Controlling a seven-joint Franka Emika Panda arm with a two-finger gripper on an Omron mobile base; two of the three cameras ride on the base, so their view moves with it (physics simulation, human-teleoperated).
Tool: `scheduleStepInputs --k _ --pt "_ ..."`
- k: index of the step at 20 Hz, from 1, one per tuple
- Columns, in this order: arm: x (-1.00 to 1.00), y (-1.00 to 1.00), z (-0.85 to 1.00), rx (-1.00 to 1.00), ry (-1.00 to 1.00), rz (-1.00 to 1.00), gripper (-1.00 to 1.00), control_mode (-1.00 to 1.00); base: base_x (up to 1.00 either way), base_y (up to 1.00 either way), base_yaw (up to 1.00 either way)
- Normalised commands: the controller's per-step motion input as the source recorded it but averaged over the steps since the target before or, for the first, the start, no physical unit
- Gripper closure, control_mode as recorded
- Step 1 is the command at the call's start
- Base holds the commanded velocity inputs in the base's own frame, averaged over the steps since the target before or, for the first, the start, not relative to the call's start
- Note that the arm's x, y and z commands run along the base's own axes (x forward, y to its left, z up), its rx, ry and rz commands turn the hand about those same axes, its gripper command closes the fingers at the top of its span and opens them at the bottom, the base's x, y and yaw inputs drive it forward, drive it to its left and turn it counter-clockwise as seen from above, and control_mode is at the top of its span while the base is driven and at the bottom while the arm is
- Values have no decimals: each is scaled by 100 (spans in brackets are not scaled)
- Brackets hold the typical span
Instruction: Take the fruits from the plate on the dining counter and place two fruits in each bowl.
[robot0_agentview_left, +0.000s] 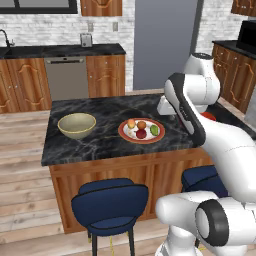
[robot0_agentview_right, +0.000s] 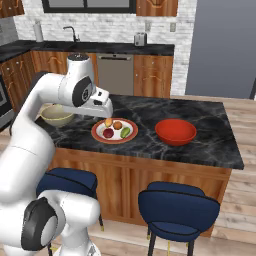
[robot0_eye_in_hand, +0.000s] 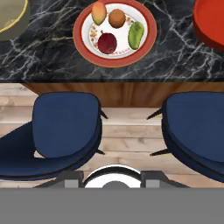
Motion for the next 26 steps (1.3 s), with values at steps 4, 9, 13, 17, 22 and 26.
scheduleStepInputs --k 4,9,13,17,22,26 --pt "35 -12 -10 2 -3 1 -100 -100 0 0 0" --pt "96 -32 -52 3 -3 3 -100 -100 0 0 0" --pt "96 -12 -91 1 -19 1 -100 -100 0 0 0" --pt "96 0 -77 3 -2 0 -100 -100 0 0 0" --pt "89 0 -68 0 2 -1 -100 -100 0 0 0" --pt "91 -15 -44 0 9 0 -100 -100 0 0 0"
